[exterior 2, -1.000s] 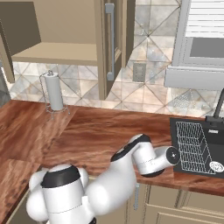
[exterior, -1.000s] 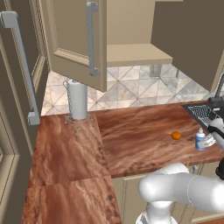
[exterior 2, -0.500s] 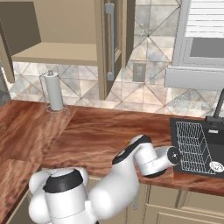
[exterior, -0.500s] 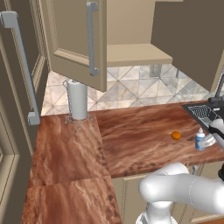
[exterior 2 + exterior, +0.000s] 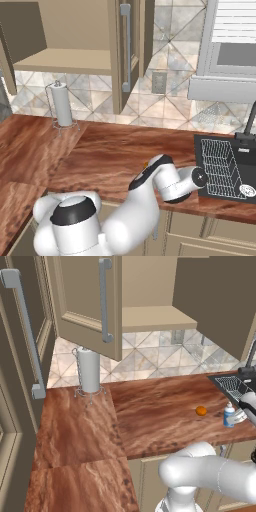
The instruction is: Open the cabinet. Pick the soap dispenser and place it next to the sink. Then close the cabinet.
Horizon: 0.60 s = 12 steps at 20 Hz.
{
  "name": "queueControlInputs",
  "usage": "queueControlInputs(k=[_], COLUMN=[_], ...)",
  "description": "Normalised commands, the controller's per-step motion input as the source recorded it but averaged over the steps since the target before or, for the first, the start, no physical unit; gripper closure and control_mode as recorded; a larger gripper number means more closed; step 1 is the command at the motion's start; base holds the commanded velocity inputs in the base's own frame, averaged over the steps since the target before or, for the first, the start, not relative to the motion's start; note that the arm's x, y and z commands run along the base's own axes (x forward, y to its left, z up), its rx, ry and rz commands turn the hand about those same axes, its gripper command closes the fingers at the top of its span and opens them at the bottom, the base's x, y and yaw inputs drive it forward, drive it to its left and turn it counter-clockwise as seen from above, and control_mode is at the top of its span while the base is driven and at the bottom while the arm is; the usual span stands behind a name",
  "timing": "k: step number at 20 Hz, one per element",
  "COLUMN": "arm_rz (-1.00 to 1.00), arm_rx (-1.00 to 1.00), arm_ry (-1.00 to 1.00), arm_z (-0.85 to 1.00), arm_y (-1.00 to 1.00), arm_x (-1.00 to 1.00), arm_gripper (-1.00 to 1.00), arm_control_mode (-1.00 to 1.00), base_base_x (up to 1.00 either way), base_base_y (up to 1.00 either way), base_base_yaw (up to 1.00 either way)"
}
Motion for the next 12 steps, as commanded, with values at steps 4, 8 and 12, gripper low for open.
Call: queueControlInputs(k=[4, 8, 12], arm_rz=[0.00, 0.00, 0.00], arm_rx=[0.00, 0.00, 0.00], arm_ry=[0.00, 0.00, 0.00], arm_z=[0.00, 0.00, 0.00], arm_y=[0.00, 0.00, 0.00], arm_x=[0.00, 0.00, 0.00], arm_gripper=[-1.00, -1.00, -1.00], arm_control_mode=[-1.00, -1.00, -1.00], base_base_x=[0.00, 0.00, 0.00], base_base_y=[0.00, 0.00, 0.00], base_base_yaw=[0.00, 0.00, 0.00])
